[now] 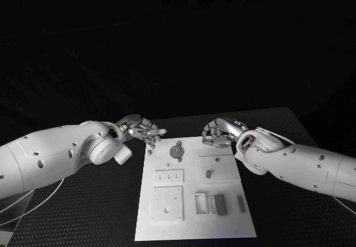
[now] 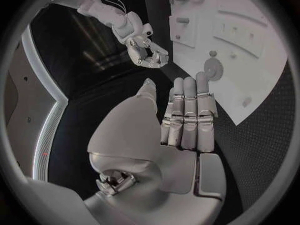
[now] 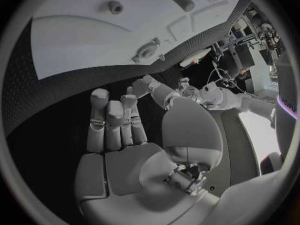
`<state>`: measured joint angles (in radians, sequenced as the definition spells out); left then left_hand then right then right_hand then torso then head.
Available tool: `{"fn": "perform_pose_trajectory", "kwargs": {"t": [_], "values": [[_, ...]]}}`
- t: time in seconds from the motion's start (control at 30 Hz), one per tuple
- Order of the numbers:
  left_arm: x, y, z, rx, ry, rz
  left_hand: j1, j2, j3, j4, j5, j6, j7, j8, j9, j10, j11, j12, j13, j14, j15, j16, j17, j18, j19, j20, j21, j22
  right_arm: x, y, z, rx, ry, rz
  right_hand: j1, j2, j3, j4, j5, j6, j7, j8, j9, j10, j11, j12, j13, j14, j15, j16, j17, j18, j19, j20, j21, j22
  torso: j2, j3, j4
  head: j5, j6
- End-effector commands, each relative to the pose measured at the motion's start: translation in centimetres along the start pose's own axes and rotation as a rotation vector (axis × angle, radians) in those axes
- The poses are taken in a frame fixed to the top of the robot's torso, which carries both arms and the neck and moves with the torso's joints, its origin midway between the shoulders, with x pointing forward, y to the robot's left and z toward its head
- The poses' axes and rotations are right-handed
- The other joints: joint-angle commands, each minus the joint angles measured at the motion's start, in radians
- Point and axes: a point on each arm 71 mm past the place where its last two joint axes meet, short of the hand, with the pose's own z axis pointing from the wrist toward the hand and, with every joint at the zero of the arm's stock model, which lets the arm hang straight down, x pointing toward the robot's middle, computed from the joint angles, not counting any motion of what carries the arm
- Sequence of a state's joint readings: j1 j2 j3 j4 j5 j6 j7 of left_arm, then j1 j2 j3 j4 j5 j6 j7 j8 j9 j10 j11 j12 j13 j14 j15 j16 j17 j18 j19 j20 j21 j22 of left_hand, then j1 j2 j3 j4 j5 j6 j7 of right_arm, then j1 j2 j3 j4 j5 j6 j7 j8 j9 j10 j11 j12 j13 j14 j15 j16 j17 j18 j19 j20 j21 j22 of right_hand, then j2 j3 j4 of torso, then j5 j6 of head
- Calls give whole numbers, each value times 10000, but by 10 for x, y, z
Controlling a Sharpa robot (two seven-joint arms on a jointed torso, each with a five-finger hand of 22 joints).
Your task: Assemble the parts on the task board
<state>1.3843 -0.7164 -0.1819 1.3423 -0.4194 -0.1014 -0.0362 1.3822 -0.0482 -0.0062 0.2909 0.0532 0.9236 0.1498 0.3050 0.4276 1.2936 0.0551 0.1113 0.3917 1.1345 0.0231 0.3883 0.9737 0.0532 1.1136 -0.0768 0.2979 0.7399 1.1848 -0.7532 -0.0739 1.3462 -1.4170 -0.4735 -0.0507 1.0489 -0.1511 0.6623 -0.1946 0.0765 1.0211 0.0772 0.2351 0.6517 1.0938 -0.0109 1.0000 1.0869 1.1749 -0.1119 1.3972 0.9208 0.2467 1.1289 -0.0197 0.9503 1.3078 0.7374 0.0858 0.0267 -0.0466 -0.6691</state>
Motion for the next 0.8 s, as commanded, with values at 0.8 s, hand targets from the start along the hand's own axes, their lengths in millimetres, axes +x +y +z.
{"fn": "perform_pose_trajectory", "kwargs": {"t": [0.8], "values": [[47,-18,20,-1262,839,1163,-1280,-150,329,22,-2,76,53,-164,-213,-258,92,-236,760,-309,-19,202,-16,53,-279,-31,10,351,23,63,7,-1172,1362,228,-193,-18,17,128,-8,293,163,47,19,12,-52,37,-13,33,-73,31,-15,151,-23,-71,34,169,-154,-66,2,182,-155]]}}
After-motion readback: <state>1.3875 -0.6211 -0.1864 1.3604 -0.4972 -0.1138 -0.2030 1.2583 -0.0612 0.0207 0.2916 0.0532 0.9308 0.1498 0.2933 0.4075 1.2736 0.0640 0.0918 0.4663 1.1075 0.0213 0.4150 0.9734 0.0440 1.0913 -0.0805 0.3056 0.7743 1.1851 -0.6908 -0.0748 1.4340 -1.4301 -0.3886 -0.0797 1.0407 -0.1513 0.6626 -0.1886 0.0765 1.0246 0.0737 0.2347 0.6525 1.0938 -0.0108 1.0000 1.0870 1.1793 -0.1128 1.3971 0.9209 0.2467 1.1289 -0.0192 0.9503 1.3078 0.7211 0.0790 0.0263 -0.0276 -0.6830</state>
